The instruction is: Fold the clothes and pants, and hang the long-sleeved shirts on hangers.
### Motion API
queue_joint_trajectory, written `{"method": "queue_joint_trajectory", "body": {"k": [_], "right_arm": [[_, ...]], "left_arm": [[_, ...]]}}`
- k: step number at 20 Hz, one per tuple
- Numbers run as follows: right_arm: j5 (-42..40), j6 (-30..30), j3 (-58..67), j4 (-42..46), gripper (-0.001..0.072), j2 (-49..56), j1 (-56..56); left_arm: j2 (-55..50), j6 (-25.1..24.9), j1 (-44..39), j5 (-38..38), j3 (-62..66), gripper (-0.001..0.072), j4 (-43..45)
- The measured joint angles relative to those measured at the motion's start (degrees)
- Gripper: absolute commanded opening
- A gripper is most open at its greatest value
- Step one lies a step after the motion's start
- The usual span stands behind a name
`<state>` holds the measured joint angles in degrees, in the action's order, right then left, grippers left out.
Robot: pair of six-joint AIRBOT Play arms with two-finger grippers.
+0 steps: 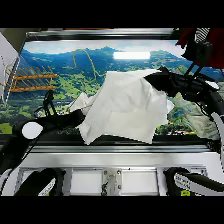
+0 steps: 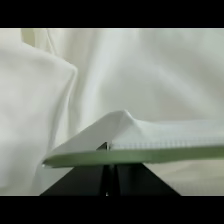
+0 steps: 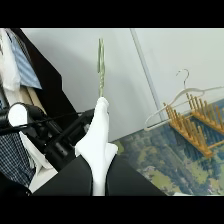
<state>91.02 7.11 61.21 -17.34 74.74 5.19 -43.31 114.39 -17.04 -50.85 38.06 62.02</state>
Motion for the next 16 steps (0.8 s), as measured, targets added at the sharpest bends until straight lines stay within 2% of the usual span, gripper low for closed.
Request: {"method": "queue_joint_trajectory", "body": {"k": [6,16], "right_arm": [[-1.62,0.90,0.00,-2.40,0.0010,-0.02,0.02],[-2.34,2.99,0.00,0.09,0.0010,-0.02,-0.07]], "left_arm": [[-4.79,-2.43,-0.28,-0.50,4.39,0.0015,0.17],[-1.86,-7.17,10.73,-5.55,5.20,0.0014,0.92]]}}
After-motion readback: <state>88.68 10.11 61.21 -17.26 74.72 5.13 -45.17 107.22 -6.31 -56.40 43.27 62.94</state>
